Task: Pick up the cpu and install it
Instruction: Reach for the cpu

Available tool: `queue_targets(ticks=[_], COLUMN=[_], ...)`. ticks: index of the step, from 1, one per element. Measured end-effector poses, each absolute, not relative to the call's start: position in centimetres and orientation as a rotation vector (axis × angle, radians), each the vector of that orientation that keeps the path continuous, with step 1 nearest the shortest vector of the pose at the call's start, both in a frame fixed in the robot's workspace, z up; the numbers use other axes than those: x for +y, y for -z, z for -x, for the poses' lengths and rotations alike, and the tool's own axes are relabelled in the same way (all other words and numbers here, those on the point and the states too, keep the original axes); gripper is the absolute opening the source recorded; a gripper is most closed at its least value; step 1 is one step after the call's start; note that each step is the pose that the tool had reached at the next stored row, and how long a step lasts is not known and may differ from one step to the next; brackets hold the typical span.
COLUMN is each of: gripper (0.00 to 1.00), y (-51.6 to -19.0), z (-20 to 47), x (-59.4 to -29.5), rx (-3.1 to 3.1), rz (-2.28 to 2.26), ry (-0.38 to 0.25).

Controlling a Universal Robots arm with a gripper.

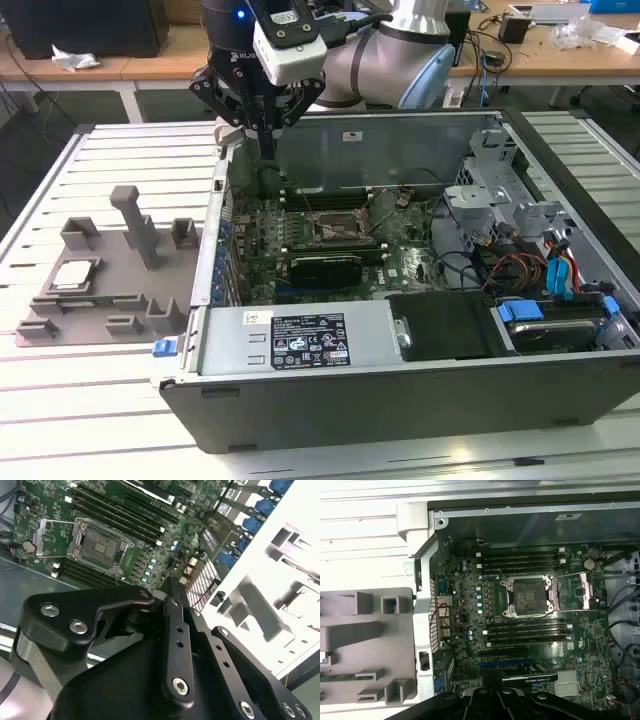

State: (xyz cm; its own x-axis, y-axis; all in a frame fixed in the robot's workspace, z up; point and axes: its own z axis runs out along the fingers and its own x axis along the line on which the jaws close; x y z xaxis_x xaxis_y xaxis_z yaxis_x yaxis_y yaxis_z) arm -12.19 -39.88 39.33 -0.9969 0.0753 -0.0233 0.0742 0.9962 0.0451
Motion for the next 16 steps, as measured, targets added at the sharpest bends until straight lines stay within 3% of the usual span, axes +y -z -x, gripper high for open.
queue_targets(ticks=[16], gripper=[0.11], y=[-39.33], z=[12.34], x=[-39.89], rx=[3.114], rz=[-0.117], ry=[-0.069])
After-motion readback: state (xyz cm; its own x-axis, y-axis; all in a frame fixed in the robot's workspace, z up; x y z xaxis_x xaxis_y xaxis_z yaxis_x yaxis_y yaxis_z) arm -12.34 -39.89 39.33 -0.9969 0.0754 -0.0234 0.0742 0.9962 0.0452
